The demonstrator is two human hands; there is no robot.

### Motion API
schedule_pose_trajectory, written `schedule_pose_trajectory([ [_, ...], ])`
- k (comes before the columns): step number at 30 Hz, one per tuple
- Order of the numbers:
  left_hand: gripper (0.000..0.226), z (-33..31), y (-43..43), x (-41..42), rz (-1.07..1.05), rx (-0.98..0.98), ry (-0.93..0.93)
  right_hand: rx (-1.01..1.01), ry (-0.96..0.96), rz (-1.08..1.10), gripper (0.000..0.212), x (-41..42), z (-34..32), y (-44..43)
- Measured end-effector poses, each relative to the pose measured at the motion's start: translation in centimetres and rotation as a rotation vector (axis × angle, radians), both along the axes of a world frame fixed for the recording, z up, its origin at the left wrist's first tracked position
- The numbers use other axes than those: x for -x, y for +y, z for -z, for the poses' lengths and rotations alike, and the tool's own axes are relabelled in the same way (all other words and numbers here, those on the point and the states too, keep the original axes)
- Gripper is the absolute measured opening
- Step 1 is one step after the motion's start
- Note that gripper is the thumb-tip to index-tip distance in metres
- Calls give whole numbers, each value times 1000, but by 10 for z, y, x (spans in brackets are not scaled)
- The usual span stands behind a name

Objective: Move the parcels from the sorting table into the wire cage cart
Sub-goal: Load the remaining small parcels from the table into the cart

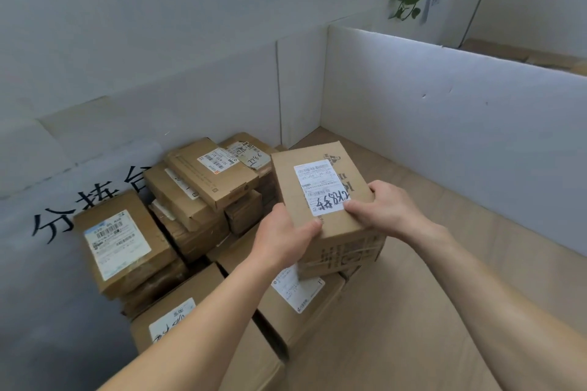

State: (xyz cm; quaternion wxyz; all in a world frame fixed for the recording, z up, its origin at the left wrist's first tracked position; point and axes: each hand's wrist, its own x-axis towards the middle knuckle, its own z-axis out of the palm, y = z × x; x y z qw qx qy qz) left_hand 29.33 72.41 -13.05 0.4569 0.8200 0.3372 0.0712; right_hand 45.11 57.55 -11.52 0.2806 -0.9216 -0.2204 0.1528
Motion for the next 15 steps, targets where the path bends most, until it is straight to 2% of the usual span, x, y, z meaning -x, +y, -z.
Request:
schedule_pose_trajectory([
  [2, 44, -3, 0, 12, 9, -5, -12, -21, 5, 35, 44, 16, -3, -5],
  [6, 54, -12, -5, 50, 2, -26, -35, -41, -30, 103, 52, 59, -12, -16],
  [11, 57, -22, -7, 132, -32, -32, -58, -57, -30, 87, 47, 141, -23, -22],
  [15, 57, -24, -9, 206, -52, -18, -67, -53, 16, 71, 55, 207, -23, -18],
])
